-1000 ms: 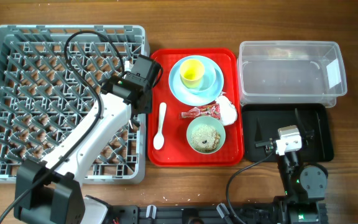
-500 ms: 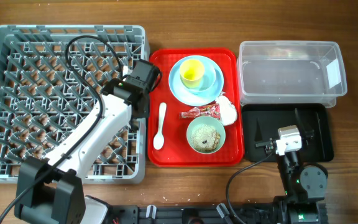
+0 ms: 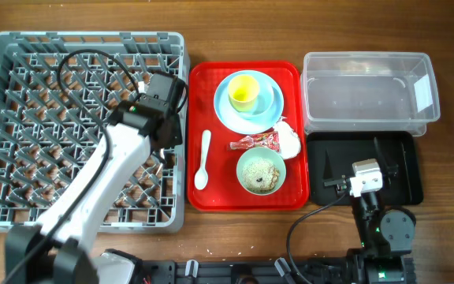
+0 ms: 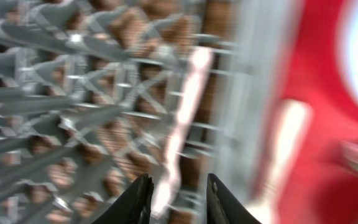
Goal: Sort waste into correct bins and load items into the dishwasher rack
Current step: 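Reach the left gripper back to the white spoon on the tray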
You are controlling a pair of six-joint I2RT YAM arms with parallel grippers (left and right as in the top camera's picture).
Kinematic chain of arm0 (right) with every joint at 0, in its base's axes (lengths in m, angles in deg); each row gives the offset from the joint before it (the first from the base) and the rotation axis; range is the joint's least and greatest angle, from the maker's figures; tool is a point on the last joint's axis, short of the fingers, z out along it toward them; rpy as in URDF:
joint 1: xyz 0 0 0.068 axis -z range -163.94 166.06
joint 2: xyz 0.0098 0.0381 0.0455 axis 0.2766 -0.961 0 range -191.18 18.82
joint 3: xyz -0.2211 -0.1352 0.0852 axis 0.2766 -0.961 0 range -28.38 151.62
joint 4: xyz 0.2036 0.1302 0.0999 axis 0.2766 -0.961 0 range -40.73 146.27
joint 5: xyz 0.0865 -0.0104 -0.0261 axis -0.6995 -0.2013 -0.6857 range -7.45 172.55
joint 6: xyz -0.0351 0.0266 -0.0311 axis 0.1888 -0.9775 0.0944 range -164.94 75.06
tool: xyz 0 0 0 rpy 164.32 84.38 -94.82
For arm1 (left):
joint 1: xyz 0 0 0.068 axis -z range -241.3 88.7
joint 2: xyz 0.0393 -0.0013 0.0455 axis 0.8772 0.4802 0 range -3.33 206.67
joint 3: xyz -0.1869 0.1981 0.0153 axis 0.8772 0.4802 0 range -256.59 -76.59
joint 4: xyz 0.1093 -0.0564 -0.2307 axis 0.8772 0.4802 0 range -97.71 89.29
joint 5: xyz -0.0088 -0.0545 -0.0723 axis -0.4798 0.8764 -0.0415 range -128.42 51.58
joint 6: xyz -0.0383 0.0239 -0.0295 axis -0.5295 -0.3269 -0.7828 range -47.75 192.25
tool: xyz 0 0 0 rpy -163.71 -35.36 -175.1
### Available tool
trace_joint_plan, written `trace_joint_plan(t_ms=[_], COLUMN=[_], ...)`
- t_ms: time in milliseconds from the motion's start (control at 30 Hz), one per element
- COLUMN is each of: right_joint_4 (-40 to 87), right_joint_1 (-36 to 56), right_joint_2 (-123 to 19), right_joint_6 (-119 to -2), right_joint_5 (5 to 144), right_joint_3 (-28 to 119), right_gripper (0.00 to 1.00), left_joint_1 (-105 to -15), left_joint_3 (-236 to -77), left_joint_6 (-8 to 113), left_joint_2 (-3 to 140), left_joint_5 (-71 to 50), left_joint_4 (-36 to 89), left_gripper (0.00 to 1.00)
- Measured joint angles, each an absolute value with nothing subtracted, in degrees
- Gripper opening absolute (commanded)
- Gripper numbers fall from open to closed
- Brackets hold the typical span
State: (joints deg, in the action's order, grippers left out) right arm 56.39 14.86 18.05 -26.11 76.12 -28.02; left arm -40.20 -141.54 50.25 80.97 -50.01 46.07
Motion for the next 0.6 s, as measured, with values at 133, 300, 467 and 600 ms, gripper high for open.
trace_joint_plan(t_ms=[133, 300, 467, 600], right_joint_4=[56.4, 56.4, 56.4, 56.4], right_joint_1=[14.9, 14.9, 14.9, 14.9], right_joint_2=[18.0, 18.0, 18.0, 18.0], right_joint_6=[-26.1, -26.1, -26.1, -26.1], right_joint_5=[76.1, 76.1, 76.1, 76.1], right_joint_3=[-28.0, -28.0, -28.0, -28.0], right_gripper=[1.0, 1.0, 1.0, 1.0], left_joint_1=[-37.1, -29.4, -23.3, -20.8], left_joint_3=[-141.5, -141.5, -141.5, -141.5], left_joint_6=[49.8, 46.9, 43.1, 41.0], left_joint_2=[76.5, 77.0, 82.2, 87.9], left_joint_5=[-43.5, -40.0, -43.1, -47.1], left_joint_4=[46.1, 46.1, 45.9, 43.9], left_gripper=[0.29, 0.33, 0.38, 0.38])
